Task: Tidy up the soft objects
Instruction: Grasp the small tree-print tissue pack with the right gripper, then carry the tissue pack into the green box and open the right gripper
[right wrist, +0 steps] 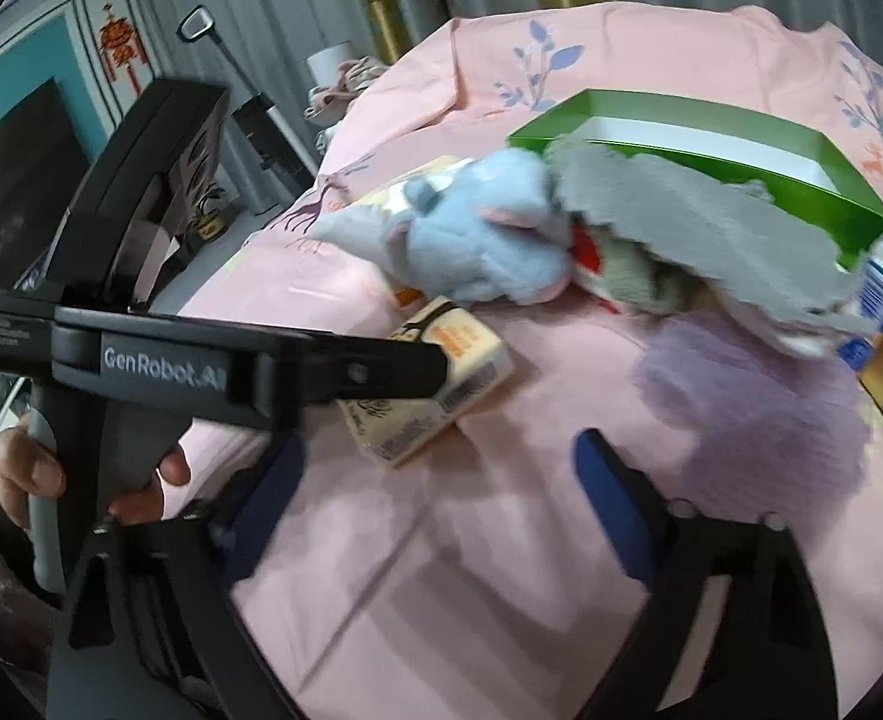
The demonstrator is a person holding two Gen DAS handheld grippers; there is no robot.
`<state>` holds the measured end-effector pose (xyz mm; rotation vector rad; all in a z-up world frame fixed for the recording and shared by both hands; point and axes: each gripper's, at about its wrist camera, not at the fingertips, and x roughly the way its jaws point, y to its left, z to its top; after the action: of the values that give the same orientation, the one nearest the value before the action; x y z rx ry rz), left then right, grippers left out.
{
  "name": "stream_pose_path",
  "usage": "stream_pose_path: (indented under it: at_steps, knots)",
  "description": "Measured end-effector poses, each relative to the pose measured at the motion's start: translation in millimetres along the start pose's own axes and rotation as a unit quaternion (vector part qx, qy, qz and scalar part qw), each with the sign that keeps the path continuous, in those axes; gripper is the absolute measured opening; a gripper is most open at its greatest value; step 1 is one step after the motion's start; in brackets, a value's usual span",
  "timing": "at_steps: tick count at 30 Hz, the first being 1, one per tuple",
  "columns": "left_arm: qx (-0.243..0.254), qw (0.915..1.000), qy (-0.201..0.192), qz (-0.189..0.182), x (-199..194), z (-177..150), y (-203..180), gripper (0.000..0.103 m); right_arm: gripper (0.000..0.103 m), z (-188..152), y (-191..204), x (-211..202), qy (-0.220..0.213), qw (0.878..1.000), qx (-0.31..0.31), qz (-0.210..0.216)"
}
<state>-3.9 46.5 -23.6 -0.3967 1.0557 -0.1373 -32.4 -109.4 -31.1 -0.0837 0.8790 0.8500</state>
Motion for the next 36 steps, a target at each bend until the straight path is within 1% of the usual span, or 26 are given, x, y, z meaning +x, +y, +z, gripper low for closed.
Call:
stream_pose_path:
  at_steps: [2,4,5,6,7,8,9,12,13,14,16,18,21,24,29,33,34,36]
  knots:
    - [-0.001,0.9999,0.005,-0.011,3,-1,1,0.102,0.076,2,2,9,0.008,1.0,-0.01,-0.001]
    - [0.002,0.9998,0.007,-0.018,6,-1,0,0.097,0.076,2,3,16,0.013,1.0,-0.012,0.002]
    - [0.004,0.9998,0.008,-0.019,7,-2,-1,0.088,0.076,3,4,18,0.014,1.0,-0.012,0.003]
    - [0.007,0.9998,0.009,-0.017,8,-2,-1,0.077,0.073,3,4,21,0.016,1.0,-0.013,0.003]
    - [0.008,0.9998,0.009,-0.016,9,-1,-2,0.073,0.07,3,4,22,0.018,1.0,-0.014,0.004]
    - [0.008,0.9997,0.01,-0.02,11,0,-2,0.065,0.064,3,3,24,0.021,1.0,-0.014,0.006]
    - [0.005,0.9996,0.013,-0.026,11,0,-2,0.063,0.059,3,3,25,0.023,1.0,-0.015,0.008]
    - [-0.001,0.9995,0.01,-0.031,12,-1,1,0.062,0.054,3,3,27,0.023,1.0,-0.018,0.009]
    - [0.0,0.9996,0.01,-0.027,12,-2,0,0.061,0.052,3,5,28,0.024,0.999,-0.021,0.009]
    - [0.003,0.9997,0.008,-0.022,12,-3,-2,0.061,0.048,3,6,27,0.022,0.999,-0.025,0.007]
    - [0.007,0.9998,0.005,-0.015,10,-5,-4,0.061,0.046,3,6,27,0.021,0.999,-0.024,0.009]
    - [0.007,0.9998,0.005,-0.019,8,-6,-7,0.06,0.042,4,4,25,0.018,1.0,-0.017,0.016]
    - [0.021,0.9996,-0.004,-0.018,0,-7,-16,0.06,0.042,5,5,15,0.009,1.0,-0.018,0.014]
    - [0.039,0.9988,-0.022,-0.021,-15,-2,-28,0.06,0.041,11,4,-2,-0.017,1.0,-0.017,0.01]
    - [0.08,0.9947,-0.057,-0.029,-37,22,-58,0.06,0.041,35,-6,-35,-0.07,0.997,-0.017,-0.006]
    - [0.113,0.9905,-0.071,-0.033,-43,55,-87,0.06,0.041,58,-23,-53,-0.101,0.995,-0.012,-0.022]
    - [0.122,0.9891,-0.075,-0.035,-43,68,-96,0.06,0.041,67,-30,-57,-0.109,0.994,-0.01,-0.029]
    - [0.131,0.9872,-0.083,-0.034,-41,85,-106,0.06,0.041,82,-40,-60,-0.121,0.992,-0.008,-0.04]
